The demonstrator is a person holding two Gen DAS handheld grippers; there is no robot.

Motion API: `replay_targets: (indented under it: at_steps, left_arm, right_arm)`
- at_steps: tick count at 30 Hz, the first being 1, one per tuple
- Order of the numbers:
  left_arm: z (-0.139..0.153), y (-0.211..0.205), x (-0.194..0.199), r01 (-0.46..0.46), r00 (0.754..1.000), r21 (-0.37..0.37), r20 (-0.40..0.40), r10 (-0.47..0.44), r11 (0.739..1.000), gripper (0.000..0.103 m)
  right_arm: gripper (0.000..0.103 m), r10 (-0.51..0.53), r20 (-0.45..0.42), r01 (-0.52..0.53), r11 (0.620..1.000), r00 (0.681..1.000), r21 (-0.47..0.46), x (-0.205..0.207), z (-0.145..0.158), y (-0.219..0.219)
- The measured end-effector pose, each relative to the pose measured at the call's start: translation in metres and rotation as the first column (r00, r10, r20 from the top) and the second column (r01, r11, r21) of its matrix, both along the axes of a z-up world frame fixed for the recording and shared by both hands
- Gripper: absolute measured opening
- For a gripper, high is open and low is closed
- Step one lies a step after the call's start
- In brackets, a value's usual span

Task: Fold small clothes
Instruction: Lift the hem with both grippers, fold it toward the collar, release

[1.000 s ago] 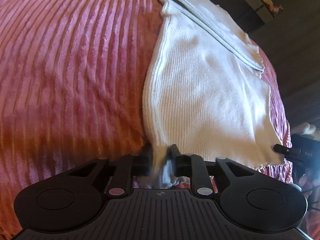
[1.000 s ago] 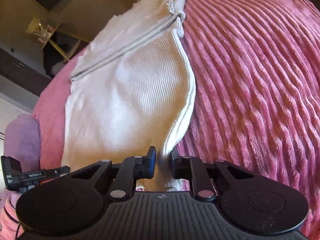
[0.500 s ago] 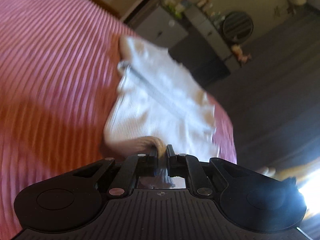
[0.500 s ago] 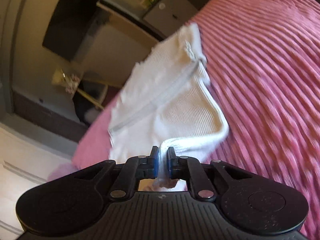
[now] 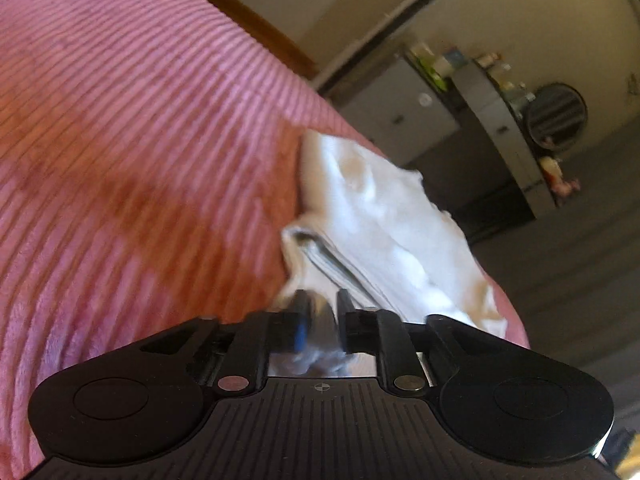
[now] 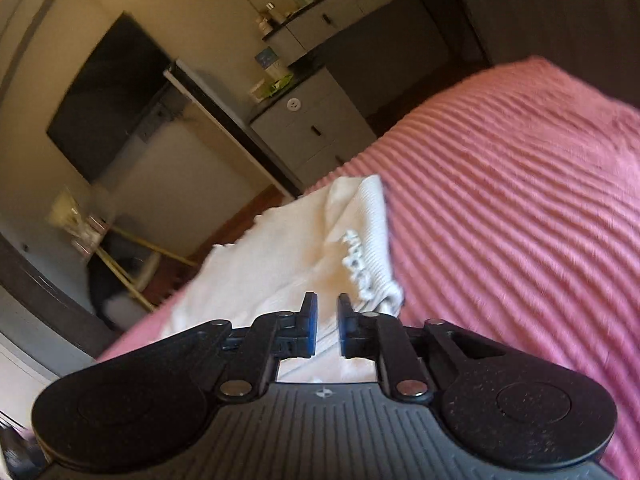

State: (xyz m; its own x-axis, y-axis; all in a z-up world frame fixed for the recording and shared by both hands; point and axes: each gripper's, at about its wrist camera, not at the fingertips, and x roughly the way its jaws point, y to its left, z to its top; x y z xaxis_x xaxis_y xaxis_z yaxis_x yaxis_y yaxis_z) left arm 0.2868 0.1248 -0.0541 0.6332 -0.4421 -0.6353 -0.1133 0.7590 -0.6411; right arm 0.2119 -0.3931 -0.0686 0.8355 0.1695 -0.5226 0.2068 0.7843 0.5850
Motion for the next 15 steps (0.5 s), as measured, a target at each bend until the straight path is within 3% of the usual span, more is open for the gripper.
replay_targets:
  at_steps: [1, 2, 5, 7, 10, 15]
  left_arm:
    - [-0.001, 0.002, 0.0, -0.002, 1.0, 0.01, 0.013, 0.002, 1.0, 0.026]
    - [-0.002, 0.004, -0.001, 0.005, 1.0, 0.024, 0.021, -0.005, 1.0, 0.031]
    - [-0.004, 0.012, -0.01, 0.057, 0.997, 0.084, 0.051, -0.061, 0.995, 0.04]
    - [-0.003, 0.017, -0.022, 0.081, 0.993, 0.123, 0.078, -0.091, 0.989, 0.042]
    - [-0.002, 0.022, -0.04, 0.093, 0.986, 0.148, 0.122, -0.111, 0.985, 0.05]
    - [-0.006, 0.022, -0.053, 0.116, 0.985, 0.19, 0.105, -0.138, 0.975, 0.052]
  right_arm:
    - [0.017, 0.049, -0.001, -0.049, 0.999, 0.999, 0.0, 0.001, -0.003, 0.0]
    - [0.027, 0.103, -0.007, -0.103, 0.995, 0.995, -0.012, 0.001, -0.006, 0.002]
    - [0.049, 0.255, -0.07, -0.262, 0.956, 0.964, -0.129, 0.003, -0.015, 0.015]
    - [0.049, 0.333, -0.081, -0.342, 0.923, 0.939, -0.176, 0.0, -0.02, 0.023]
    - [0.049, 0.379, -0.051, -0.382, 0.908, 0.924, -0.172, -0.008, -0.021, 0.027]
    - [0.048, 0.422, -0.066, -0.426, 0.882, 0.904, -0.2, -0.008, -0.021, 0.041]
